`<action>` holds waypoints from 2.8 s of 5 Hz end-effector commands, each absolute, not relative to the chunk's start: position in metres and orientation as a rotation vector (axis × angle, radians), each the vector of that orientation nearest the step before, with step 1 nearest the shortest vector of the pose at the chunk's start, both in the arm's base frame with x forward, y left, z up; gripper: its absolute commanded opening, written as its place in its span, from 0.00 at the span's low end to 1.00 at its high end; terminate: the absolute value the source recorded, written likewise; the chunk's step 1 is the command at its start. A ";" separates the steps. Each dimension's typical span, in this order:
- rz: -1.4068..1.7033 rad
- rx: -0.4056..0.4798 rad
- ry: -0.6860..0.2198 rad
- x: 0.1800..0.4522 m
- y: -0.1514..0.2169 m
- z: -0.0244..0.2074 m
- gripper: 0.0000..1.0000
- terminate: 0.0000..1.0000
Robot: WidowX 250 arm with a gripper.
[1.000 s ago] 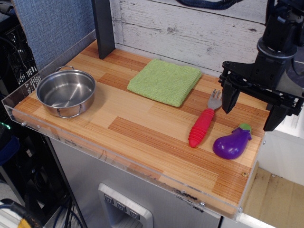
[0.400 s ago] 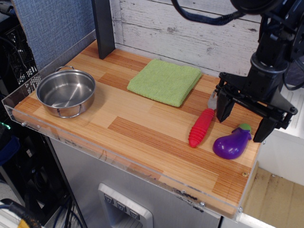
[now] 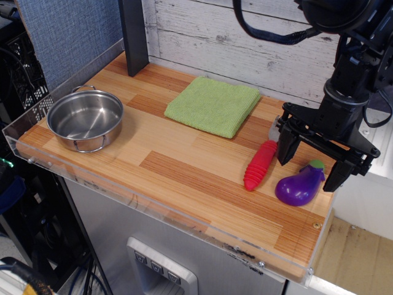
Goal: Place eggplant on bottom of green cloth.
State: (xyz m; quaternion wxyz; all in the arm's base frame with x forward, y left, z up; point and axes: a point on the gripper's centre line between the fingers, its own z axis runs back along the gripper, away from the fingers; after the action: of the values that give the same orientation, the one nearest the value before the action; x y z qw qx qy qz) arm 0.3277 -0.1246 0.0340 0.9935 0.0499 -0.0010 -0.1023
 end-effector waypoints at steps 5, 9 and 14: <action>-0.238 0.047 0.074 0.347 -0.151 -0.014 1.00 0.00; -0.498 -0.120 0.027 0.308 -0.163 -0.041 1.00 0.00; -0.433 -0.072 0.125 0.307 -0.168 -0.037 0.00 0.00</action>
State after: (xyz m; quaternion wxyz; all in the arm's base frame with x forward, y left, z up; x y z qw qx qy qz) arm 0.3393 -0.1521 -0.0018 0.9808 -0.0464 0.0035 -0.1894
